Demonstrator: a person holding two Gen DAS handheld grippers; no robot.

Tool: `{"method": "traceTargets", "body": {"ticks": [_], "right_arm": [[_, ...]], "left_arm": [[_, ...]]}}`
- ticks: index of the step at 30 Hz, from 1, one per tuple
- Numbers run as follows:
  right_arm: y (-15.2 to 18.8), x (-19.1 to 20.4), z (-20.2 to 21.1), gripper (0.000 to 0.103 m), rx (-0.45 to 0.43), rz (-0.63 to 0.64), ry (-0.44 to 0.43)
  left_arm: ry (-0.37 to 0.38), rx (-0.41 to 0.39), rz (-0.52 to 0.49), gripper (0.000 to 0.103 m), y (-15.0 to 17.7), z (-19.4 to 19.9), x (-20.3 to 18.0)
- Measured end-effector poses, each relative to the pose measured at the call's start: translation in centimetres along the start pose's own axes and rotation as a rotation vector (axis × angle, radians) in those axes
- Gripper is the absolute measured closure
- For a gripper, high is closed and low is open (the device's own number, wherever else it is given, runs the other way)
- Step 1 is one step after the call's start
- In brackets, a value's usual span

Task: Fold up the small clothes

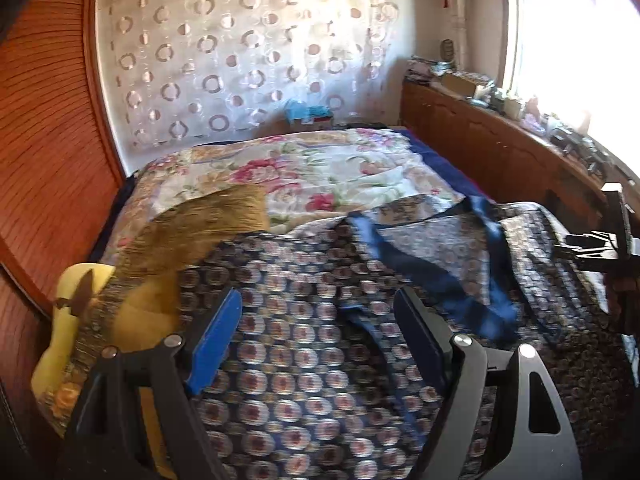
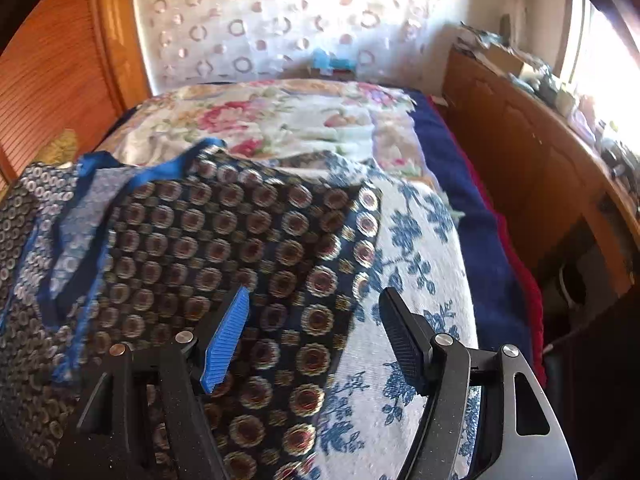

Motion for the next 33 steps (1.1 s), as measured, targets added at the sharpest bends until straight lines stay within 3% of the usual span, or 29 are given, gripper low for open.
{"method": "traceTargets", "body": {"ticks": [9, 14, 20, 33], "right_arm": [[0.8, -0.3, -0.8, 0.031, -0.007, -0.017, 0.008], [0.9, -0.2, -0.9, 0.027, -0.003, -0.015, 0.007], [0.8, -0.2, -1.0, 0.024, -0.001, -0.013, 0.004], [0.8, -0.2, -1.0, 0.023, -0.001, -0.013, 0.005]], "left_arm": [[-0.078, 0.012, 0.021, 0.024, -0.5, -1.0, 3.0], [-0.044, 0.040, 0.054, 0.024, -0.5, -1.4, 4.3], [-0.066, 0.062, 0.047, 0.044, -0.3, -2.0, 5.4], [-0.100, 0.124, 0.099, 0.047, 0.9, -3.6, 7.6]]}}
Point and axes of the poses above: each gripper's, at about its wrist camera, not at the fingertips, and z roughly against the way its jaws point, x to its left, y to its underside, the point moved 5 cm from there along -z, roughly the way its jaws point, and after that the axes turned 14 degrees about z, right-handed, at the moved point
